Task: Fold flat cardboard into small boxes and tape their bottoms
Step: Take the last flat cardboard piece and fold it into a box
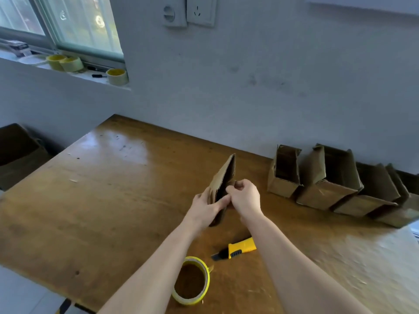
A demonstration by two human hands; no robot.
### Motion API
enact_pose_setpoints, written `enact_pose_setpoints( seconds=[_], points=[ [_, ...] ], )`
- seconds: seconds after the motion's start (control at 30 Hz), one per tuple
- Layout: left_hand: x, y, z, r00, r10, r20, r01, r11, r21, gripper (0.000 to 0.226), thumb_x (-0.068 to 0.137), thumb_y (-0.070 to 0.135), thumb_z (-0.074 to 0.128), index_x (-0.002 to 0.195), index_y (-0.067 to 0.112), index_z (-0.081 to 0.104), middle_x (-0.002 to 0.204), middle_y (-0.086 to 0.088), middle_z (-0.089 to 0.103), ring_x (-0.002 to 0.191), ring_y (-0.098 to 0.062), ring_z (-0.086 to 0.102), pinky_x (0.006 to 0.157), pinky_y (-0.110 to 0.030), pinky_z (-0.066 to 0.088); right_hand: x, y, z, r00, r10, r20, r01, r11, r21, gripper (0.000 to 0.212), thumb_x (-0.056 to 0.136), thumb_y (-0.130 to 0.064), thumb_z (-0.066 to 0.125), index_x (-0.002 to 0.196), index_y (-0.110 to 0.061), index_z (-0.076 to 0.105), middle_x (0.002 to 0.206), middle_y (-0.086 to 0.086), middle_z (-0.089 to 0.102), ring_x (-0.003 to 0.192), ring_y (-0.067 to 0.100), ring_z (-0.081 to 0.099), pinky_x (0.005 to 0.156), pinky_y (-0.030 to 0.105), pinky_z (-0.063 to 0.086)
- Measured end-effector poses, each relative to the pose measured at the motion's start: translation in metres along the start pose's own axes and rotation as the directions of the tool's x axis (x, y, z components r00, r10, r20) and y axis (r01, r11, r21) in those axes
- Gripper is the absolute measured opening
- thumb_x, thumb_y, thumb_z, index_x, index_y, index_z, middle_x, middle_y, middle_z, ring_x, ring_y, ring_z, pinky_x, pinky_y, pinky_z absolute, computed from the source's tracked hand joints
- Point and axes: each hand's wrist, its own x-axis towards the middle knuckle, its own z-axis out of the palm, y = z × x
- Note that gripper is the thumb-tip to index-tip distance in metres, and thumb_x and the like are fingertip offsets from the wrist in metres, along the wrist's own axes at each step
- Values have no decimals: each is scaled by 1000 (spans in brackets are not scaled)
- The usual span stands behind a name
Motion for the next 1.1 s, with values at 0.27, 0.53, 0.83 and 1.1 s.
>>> enact_pose_setpoints(
  seconds=[0.27,0.53,0.83,1.1],
  points=[
    [9,3,-28,987,15,-160,40,942,332,24,89,10,42,103,11,61,88,-3,61,72,-17,56,53,-25,40,7,8,-5,998,-56,17,58,904,-423,67,84,-23,65,144,-22,35,129,7,49,112,24,53,80,35,55],
    [14,10,-44,892,54,-448,53,974,222,29,94,19,56,121,11,51,111,2,56,93,-18,54,69,-26,43,6,12,-13,871,-337,358,491,632,-599,34,88,-20,56,121,-20,67,124,-2,56,118,16,47,92,27,46],
    [-8,-18,-35,836,536,-116,-337,669,662,45,94,50,47,112,14,69,117,8,64,118,-11,48,95,-24,42,15,7,-11,833,-319,452,533,681,-502,49,85,-55,64,120,-21,65,118,-8,62,111,12,55,87,25,46],
    [7,-9,-36,858,424,-290,-201,797,569,74,91,7,59,150,31,20,139,-4,35,112,-17,52,84,-22,46,28,9,-15,868,-369,333,494,718,-491,45,91,-17,65,133,-24,53,131,-1,57,117,17,54,92,28,47]
  ],
)
